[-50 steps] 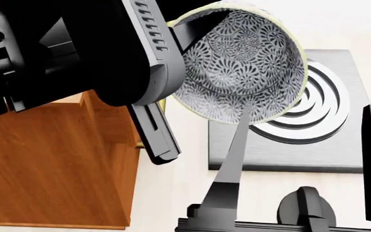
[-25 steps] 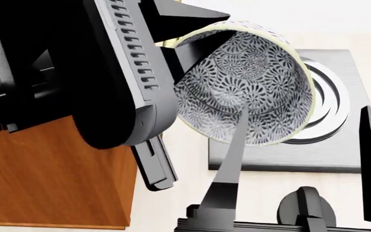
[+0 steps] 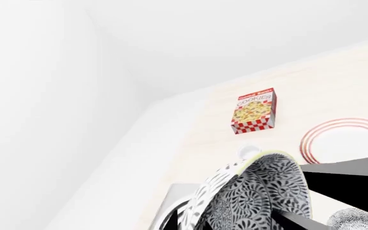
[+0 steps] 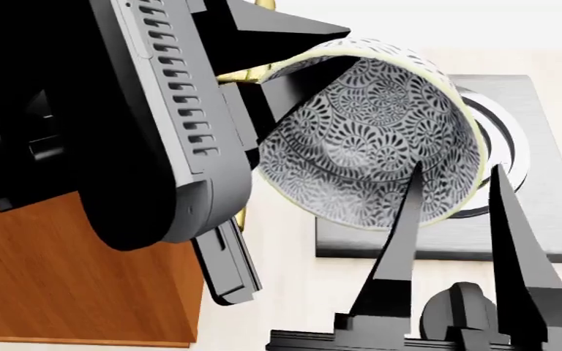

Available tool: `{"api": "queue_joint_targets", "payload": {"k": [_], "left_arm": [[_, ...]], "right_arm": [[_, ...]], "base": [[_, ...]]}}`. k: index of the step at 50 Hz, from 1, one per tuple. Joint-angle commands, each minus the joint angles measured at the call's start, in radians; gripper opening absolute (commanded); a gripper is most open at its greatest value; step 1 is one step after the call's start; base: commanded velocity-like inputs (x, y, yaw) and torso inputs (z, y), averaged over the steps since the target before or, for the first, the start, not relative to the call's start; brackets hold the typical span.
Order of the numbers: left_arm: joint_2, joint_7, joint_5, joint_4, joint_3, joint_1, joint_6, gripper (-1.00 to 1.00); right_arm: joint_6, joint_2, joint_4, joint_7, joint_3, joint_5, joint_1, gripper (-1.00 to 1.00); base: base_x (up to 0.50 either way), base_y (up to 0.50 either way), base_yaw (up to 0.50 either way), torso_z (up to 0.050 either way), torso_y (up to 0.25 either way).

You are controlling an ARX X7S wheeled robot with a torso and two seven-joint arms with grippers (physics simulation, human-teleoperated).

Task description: Pick the akita bowl on the wooden cabinet and place it on the plate.

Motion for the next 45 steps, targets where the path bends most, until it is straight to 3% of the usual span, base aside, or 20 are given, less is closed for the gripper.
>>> {"api": "queue_joint_targets", "payload": {"k": [1,14,24,32,33,45], "left_arm": [[-0.006,-0.011,0.014,0.002,-0.009,0.001,0.004,-1.0],[-0.018,-0.007,0.012,0.011,-0.009,0.011,0.008,-1.0],[-0.018,-0.018,0.017,0.003,-0.007,0.021,0.01,-1.0],[-0.018,-0.034,0.026,0.0,0.0,0.021,0.003,-1.0],[-0.019,-0.032,0.03,-0.001,0.0,0.022,0.004,1.0],[-0.017,-0.043,0.021,-0.014,0.0,0.021,-0.003,1.0]], "right_arm": [[0.003,0.004,0.013,0.019,0.0,0.0,-0.008,-1.0],[0.044,0.0,0.01,0.048,0.003,0.022,0.007,-1.0],[0.293,-0.015,-0.035,0.283,0.078,0.217,0.1,-1.0],[0.285,0.023,-0.051,0.368,0.025,0.275,0.178,-1.0],[0.282,0.024,-0.051,0.368,0.017,0.265,0.182,-1.0],[0.28,0.022,-0.05,0.366,0.022,0.278,0.178,-1.0]], "base": [[0.0,0.0,0.0,0.0,0.0],[0.0,0.0,0.0,0.0,0.001],[0.0,0.0,0.0,0.0,0.0],[0.0,0.0,0.0,0.0,0.0],[0.0,0.0,0.0,0.0,0.0],[0.0,0.0,0.0,0.0,0.001]]}}
